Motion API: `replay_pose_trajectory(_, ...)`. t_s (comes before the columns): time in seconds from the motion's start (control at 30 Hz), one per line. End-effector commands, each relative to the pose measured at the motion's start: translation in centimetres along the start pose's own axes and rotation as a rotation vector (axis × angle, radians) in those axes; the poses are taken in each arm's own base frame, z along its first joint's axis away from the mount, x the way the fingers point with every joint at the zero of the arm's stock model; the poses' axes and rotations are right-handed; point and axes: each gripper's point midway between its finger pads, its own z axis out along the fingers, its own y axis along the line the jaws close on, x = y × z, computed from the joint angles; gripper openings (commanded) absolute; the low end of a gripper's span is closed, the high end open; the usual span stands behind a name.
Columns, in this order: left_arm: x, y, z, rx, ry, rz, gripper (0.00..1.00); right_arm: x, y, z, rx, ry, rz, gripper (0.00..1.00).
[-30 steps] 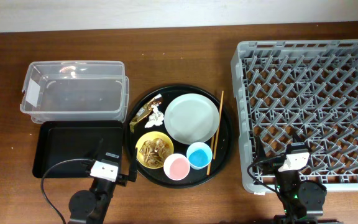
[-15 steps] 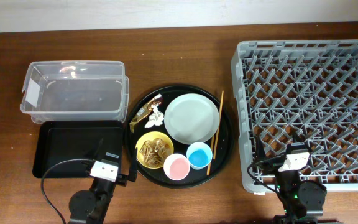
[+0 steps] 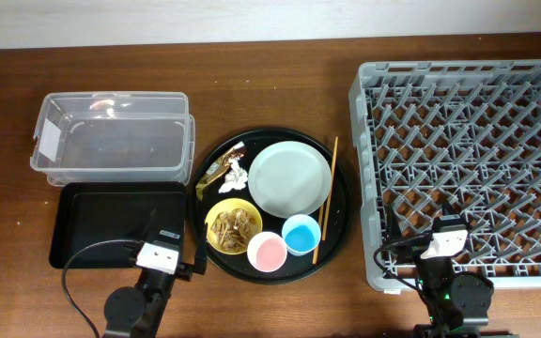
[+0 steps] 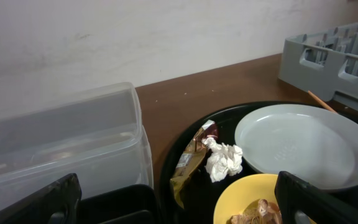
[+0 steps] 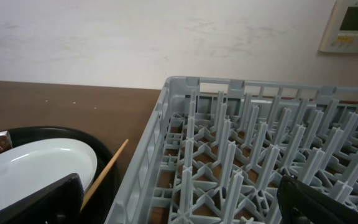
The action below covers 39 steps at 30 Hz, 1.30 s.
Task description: Sort waste into correct bins and load items into the dishwasher rack
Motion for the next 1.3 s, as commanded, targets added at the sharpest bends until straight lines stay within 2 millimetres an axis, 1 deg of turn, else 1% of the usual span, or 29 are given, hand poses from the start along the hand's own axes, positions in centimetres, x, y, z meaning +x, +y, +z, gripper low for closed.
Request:
replay_pose_trajectory(0.0,0.4,0.1,0.1,-0.008,0.014,0.012,0.99,0.2,-0.1,0.0,0.003,0.003,0.002,0.98)
replay_pose_trajectory(0.33,0.4,-0.1,0.1,0.003,0.011,0.012,0.99,0.2,-0.1,0.0,0.003,0.003,0.002,0.98)
replay_pose_trajectory(0.43,0.0,-0.1,0.1,0.002,-0.002,0.012,0.99,0.2,-0.1,0.0,0.003,0.003,0.002,0.98)
replay_pose_trajectory(0.5,-0.6,-0.6,-0.1,0.035,-0.009,-0.028,0.99,0.2,-0.1,0.0,0.003,0.003,0.002,0.98)
replay_pose_trajectory(0.6,-2.7,-0.6,-1.1,0.050,0.014,-0.068,0.99,0.2,-0.1,0.0,0.003,0.003,0.002,0.98)
replay_pose_trajectory(0.67,-4.8,-0.2,-1.9,0.040,0.024,-0.070,0.99,0.2,-0.1,0.0,0.003,0.003,0.002,0.98)
replay_pose_trajectory(0.7,-6.1,-0.1,-2.3,0.040,0.025,-0.070,0.99,0.2,-0.1,0.0,0.003,0.003,0.002,0.98)
replay_pose_trajectory(0.77,-9.3,0.3,-2.8,0.042,0.038,-0.071,0.99,0.2,-0.1,0.0,0.003,0.003,0.002,0.98)
replay_pose_trajectory(0.8,-10.9,0.5,-2.7,0.044,0.053,-0.073,0.99,0.2,-0.1,0.0,0.003,0.003,0.002,0.98)
replay_pose_trajectory(0.87,-13.4,0.9,-2.4,0.049,0.101,-0.078,0.99,0.2,-0.1,0.0,0.003,0.003,0.002,0.98)
replay_pose_trajectory(0.93,-15.7,1.1,-1.7,0.061,0.170,-0.086,0.99,0.2,-0.1,0.0,0.003,0.003,0.002,0.98)
replay_pose_trajectory(1.0,-17.5,1.4,-0.8,0.071,0.252,-0.094,0.99,0.2,-0.1,0.0,0.003,0.003,0.002,0.98)
replay_pose_trajectory(1.07,-18.9,1.7,0.1,0.081,0.361,-0.107,0.99,0.2,-0.1,0.0,0.003,0.003,0.002,0.98)
replay_pose_trajectory(1.23,-20.0,1.9,1.4,0.105,0.614,-0.134,0.99,0.2,-0.1,0.0,0.003,0.003,0.002,0.98)
replay_pose_trajectory(1.27,-20.3,2.0,1.9,0.111,0.650,-0.138,0.99,0.2,-0.1,0.0,0.003,0.003,0.002,0.98)
